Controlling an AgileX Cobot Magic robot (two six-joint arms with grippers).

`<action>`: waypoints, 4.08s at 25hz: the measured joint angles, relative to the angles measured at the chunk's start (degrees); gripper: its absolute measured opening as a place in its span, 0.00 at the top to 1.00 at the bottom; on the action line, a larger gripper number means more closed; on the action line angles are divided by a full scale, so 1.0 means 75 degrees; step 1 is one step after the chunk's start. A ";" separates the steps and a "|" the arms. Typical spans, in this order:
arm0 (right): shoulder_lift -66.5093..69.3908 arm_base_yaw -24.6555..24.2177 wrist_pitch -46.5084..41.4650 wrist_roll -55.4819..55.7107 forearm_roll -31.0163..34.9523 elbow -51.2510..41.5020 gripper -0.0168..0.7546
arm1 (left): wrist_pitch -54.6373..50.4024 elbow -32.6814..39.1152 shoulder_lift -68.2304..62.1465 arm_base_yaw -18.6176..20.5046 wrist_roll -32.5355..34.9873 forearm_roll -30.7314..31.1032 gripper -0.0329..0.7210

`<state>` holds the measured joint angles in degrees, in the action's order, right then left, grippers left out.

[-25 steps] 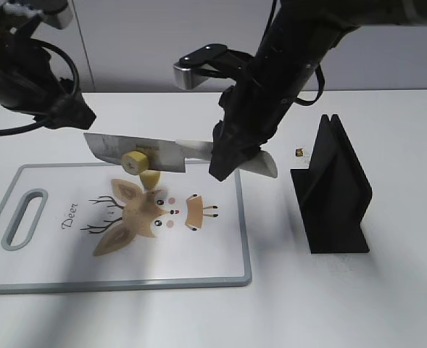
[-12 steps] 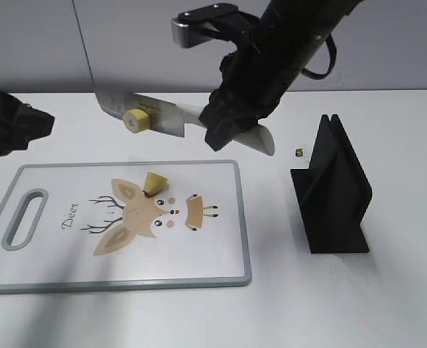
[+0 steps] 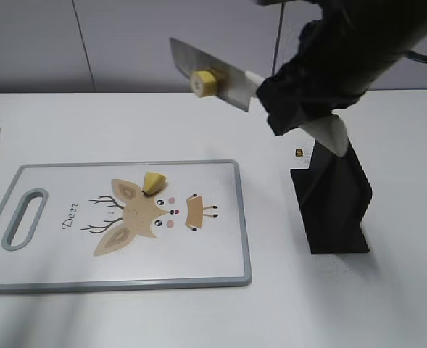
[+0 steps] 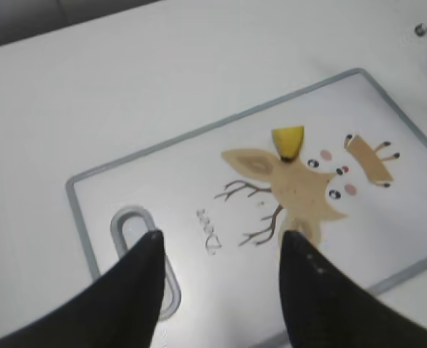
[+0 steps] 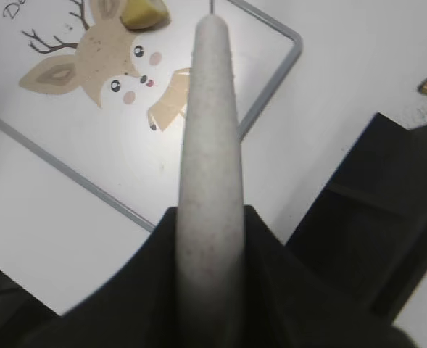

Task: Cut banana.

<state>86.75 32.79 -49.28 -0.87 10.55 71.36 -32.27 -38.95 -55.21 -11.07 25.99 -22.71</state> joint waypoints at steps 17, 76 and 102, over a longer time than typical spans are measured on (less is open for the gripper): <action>-0.2651 -0.0007 -0.0586 0.4431 -0.2466 -0.1684 0.77 | -0.3565 0.0019 0.3426 0.1675 -0.1007 0.0991 0.29; -0.1485 -0.0007 0.1434 0.6169 -0.3858 -0.3318 0.77 | -0.4069 0.1519 0.7402 0.1311 -0.1827 0.2052 0.30; -0.1631 -0.0029 0.2162 0.5931 -0.3660 -0.3971 0.77 | -0.4069 0.1519 0.7402 0.1311 -0.1827 0.2060 0.30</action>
<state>74.52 32.57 -33.06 43.61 -16.90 41.58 -62.78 -27.56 0.30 -1.23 12.28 -7.26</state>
